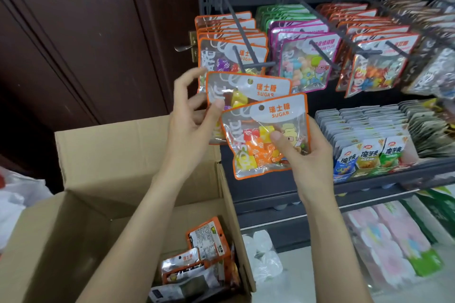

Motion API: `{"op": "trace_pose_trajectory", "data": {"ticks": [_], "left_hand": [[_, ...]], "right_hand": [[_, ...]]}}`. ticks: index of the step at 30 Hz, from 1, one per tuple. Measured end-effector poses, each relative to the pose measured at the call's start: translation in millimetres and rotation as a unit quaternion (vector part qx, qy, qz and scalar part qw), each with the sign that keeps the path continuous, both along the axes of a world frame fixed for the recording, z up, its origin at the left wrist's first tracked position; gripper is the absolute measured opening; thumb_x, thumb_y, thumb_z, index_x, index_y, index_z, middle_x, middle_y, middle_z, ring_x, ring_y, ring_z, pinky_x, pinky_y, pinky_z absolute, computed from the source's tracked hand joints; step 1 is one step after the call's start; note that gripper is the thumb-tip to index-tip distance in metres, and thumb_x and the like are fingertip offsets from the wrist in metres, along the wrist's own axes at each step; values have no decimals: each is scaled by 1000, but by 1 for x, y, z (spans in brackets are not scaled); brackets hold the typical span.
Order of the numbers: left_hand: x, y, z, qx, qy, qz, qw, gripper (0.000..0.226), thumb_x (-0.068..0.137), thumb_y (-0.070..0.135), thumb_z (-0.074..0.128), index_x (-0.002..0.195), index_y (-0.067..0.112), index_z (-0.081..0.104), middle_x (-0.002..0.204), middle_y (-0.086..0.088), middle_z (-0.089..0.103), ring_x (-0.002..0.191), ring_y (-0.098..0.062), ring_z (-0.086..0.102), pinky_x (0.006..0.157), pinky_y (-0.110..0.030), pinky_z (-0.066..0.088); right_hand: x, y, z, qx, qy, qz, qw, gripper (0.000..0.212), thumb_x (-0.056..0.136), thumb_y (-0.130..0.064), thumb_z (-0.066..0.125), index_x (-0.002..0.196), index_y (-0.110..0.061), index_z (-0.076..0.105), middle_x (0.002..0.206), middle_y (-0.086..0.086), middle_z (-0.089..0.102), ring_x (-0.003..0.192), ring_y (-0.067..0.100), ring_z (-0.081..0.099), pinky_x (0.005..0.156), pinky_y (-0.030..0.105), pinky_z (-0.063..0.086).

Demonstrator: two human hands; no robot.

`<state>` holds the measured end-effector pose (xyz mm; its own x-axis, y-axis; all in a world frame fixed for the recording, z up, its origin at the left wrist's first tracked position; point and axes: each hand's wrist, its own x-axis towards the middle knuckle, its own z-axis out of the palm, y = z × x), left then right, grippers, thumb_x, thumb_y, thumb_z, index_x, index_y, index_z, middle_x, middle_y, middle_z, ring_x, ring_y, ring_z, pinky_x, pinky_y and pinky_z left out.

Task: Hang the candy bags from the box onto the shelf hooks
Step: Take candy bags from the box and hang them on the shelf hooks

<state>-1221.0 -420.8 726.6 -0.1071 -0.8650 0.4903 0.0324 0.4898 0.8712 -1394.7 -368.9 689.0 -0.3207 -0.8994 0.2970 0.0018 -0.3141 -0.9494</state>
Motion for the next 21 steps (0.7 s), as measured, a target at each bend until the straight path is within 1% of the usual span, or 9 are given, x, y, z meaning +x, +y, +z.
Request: {"op": "trace_pose_trajectory", "data": {"ticks": [4,6,7,9,12,13,15,17,21], "left_hand": [[-2,-2,3,-63,-38,42,996,35,98,9,52,122,31,40,120,5,61,102,-5,65,58,-21,55],[-2,-4,0,-68,-60,56,994,27,98,10,50,123,22,48,122,12,56,104,0,63,57,-15,51],[-2,-6,-3,-66,-65,62,994,27,99,11,50,124,19,50,124,15,55,104,-1,63,57,-15,52],[-3,-13,-10,-50,-72,65,994,30,99,16,51,129,22,51,130,13,54,110,-9,62,64,-28,58],[-2,-30,-13,-40,-103,83,990,42,96,21,56,137,25,50,129,17,54,116,-14,59,80,-45,57],[-1,-36,-10,-47,-119,93,987,47,93,18,59,139,24,49,123,19,55,114,-10,58,85,-44,56],[1,-50,-3,-86,-181,126,971,57,88,12,66,141,20,47,116,13,55,108,-1,54,91,-29,52],[1,-62,4,-121,-258,165,944,63,85,9,69,143,18,44,118,4,54,104,2,49,88,-14,44],[-5,-78,0,-147,-296,210,920,64,85,12,68,144,20,42,124,-7,49,106,-11,50,82,-30,49]], "right_hand": [[0,-7,2,1,17,-6,1000,36,82,-15,71,115,-24,60,99,-17,71,97,-1,66,74,14,50],[-2,-9,2,-2,26,-9,1000,36,84,-9,71,115,-23,61,97,-17,71,95,-1,66,73,13,51],[-3,-11,1,-2,28,-11,1000,36,83,-8,71,115,-23,61,97,-16,72,95,-1,66,72,14,51],[-4,-15,1,-2,29,-10,1000,35,83,-8,72,114,-22,62,97,-14,72,94,1,67,72,18,54],[-6,-30,2,-6,55,-16,998,36,83,-14,75,115,-25,62,101,-9,72,98,5,68,77,33,57],[-6,-36,2,-9,69,-23,997,39,83,-15,76,118,-24,61,102,-10,72,98,4,67,79,32,56],[-6,-46,4,-19,96,-44,994,47,82,-14,77,124,-20,58,100,-21,69,96,-3,64,80,22,52],[-5,-53,6,-25,127,-63,990,52,81,-12,77,126,-22,54,97,-36,62,93,-11,60,80,17,50],[-3,-50,9,-36,148,-64,986,57,82,-11,75,132,-25,51,103,-39,58,102,-3,60,84,22,51]]}}
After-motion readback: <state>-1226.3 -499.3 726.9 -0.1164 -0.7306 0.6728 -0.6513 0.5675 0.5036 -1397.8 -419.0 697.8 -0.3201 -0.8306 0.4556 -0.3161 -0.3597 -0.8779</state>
